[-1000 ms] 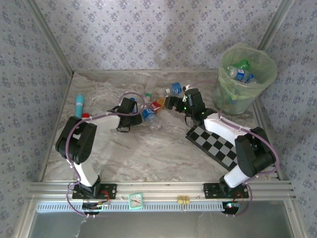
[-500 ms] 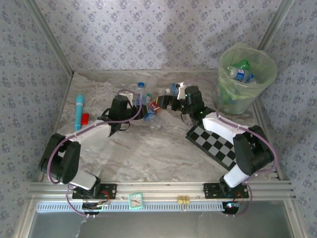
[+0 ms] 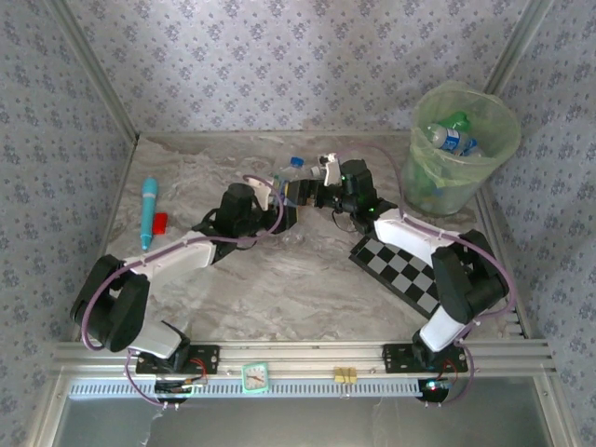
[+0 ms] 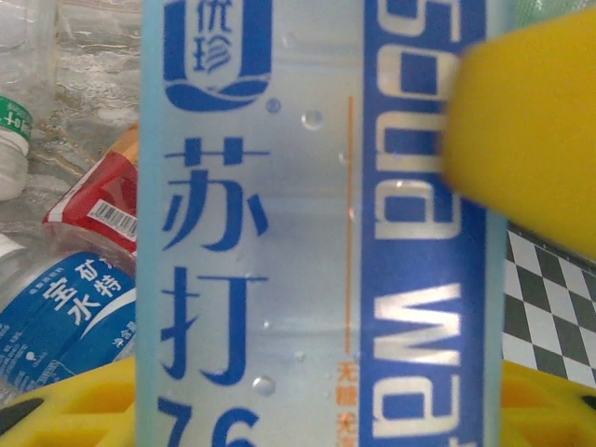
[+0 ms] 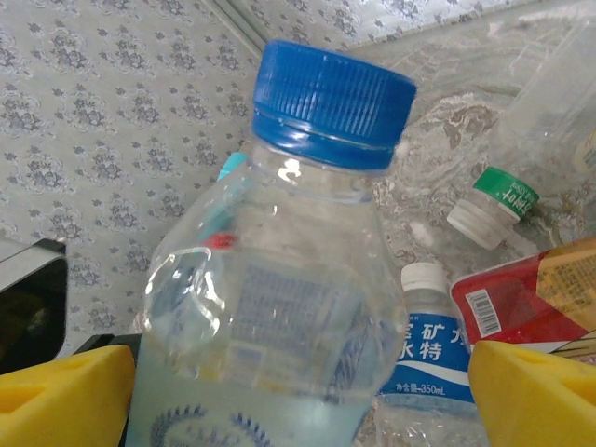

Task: Put the plastic bottles in the bin

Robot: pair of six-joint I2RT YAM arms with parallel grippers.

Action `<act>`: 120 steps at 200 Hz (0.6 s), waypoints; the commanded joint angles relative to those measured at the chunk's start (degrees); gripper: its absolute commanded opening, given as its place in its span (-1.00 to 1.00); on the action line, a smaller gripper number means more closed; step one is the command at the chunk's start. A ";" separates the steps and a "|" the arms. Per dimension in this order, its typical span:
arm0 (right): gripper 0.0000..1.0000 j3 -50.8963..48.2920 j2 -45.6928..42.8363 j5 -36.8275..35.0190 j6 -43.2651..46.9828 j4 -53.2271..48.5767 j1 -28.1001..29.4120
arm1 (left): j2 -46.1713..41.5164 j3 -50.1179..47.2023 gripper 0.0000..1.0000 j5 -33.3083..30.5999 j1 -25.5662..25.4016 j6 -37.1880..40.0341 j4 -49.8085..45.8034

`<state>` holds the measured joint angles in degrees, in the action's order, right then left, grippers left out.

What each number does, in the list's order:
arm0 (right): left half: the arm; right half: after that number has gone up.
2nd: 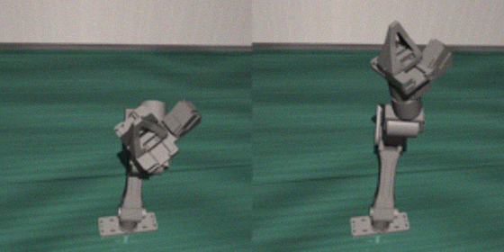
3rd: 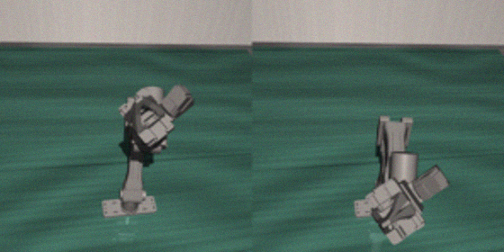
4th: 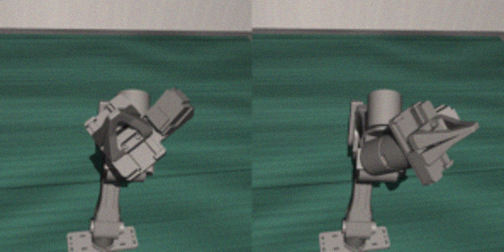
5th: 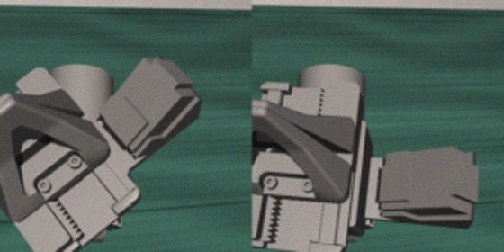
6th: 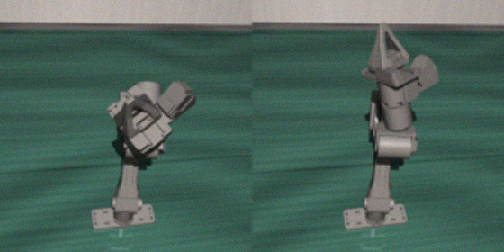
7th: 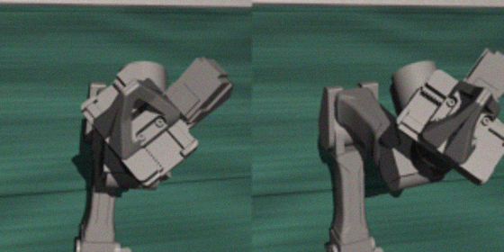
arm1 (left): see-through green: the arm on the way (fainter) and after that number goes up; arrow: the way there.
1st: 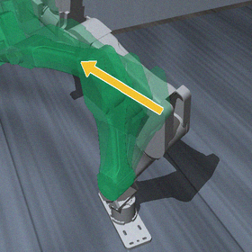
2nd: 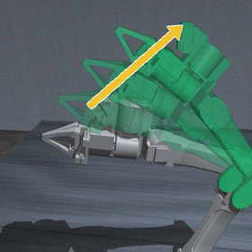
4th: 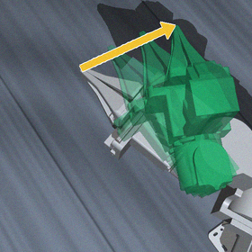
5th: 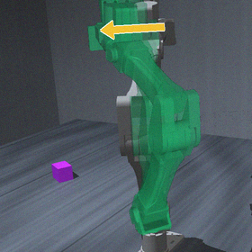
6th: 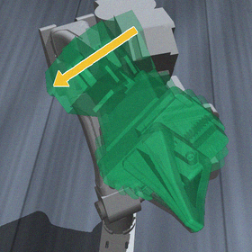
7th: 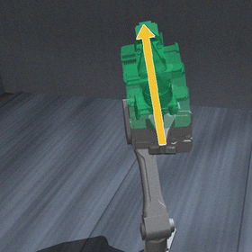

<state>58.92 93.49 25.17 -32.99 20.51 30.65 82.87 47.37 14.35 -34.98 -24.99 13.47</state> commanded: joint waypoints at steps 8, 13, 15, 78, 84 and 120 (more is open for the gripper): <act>0.80 1.91 1.10 0.91 -0.61 1.10 0.27 | -2.17 1.53 -0.03 0.06 -1.94 3.56 1.09; 0.78 1.97 1.20 0.88 -0.67 1.11 0.21 | -2.16 1.66 -0.03 -0.41 -2.37 3.78 0.97; 0.78 1.99 1.31 0.92 -0.78 1.20 0.16 | -2.07 1.66 -0.03 -0.58 -2.44 3.87 0.95; 0.21 1.82 2.03 2.37 -1.90 2.40 -0.27 | -2.10 0.94 -0.02 -2.91 -4.46 3.21 0.50; 0.18 1.84 2.04 2.56 -2.06 2.51 -0.25 | -2.19 1.03 -0.01 -3.01 -4.56 3.26 0.49; 0.07 1.71 1.92 2.87 -2.35 2.62 -0.39 | -2.26 1.31 0.17 -3.70 -4.65 3.37 0.22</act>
<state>59.42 94.67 27.05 -36.47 22.52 30.46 82.83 47.37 11.33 -39.13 -22.24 12.86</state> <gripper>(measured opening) 0.595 0.564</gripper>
